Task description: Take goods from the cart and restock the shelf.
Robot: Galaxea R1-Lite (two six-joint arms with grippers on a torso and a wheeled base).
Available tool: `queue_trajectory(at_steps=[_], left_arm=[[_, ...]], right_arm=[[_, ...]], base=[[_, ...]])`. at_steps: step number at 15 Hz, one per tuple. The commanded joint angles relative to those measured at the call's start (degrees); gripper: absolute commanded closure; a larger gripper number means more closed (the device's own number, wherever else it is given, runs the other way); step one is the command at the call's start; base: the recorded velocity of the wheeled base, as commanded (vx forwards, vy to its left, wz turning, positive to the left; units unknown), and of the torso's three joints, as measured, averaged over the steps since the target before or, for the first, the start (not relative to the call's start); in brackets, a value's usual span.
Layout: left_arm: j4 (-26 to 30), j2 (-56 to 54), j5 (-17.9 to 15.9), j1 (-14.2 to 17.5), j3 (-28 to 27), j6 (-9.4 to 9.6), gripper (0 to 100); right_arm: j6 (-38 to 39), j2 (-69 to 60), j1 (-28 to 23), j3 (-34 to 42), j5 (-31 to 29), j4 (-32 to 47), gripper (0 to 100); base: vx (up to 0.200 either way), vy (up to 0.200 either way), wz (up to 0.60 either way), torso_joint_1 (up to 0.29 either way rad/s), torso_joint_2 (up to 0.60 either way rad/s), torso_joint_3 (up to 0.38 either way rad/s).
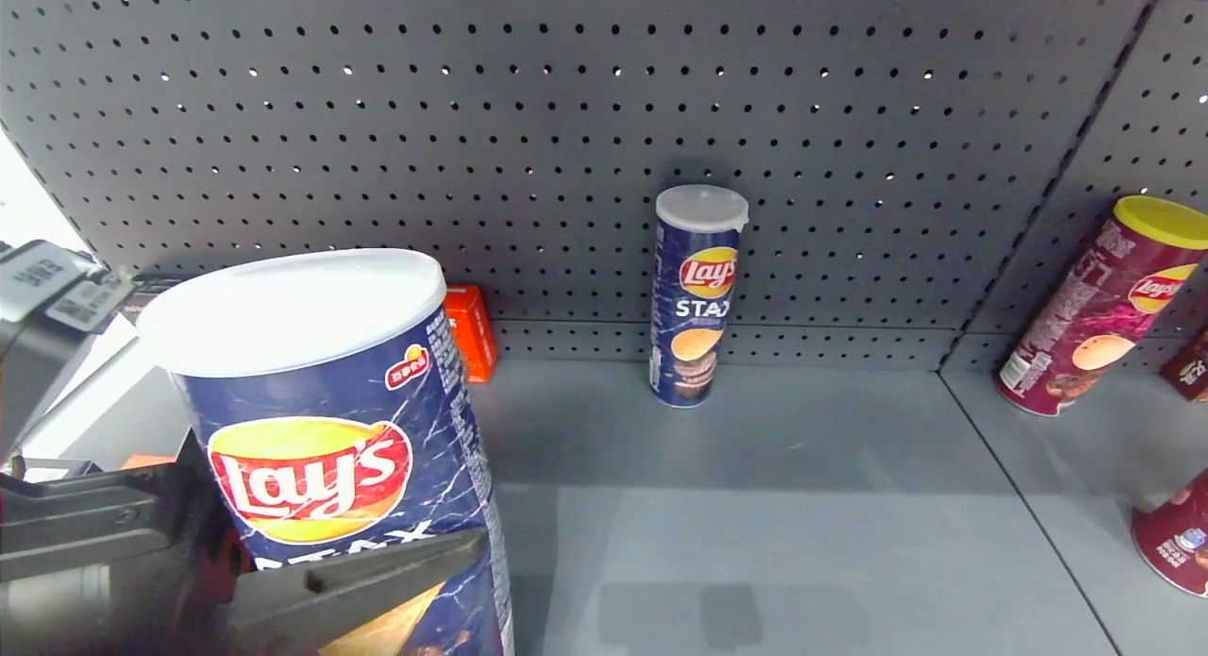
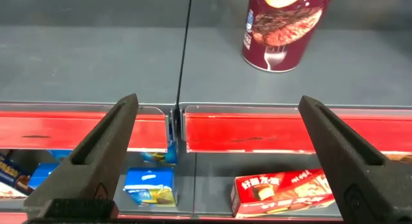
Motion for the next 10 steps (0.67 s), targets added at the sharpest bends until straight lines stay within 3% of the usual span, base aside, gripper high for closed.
queue_trajectory(at_steps=[1,10], left_arm=[[0.0,0.0,0.0,0.0,0.0,0.06,100],[0.0,0.0,0.1,0.3,0.0,-0.02,100]], right_arm=[[0.0,0.0,0.0,0.0,0.0,0.0,0],[0.0,0.0,0.0,0.0,0.1,0.0,0]], base=[[0.0,0.0,0.0,0.0,0.0,0.0],[0.0,0.0,0.0,0.0,0.0,0.0]])
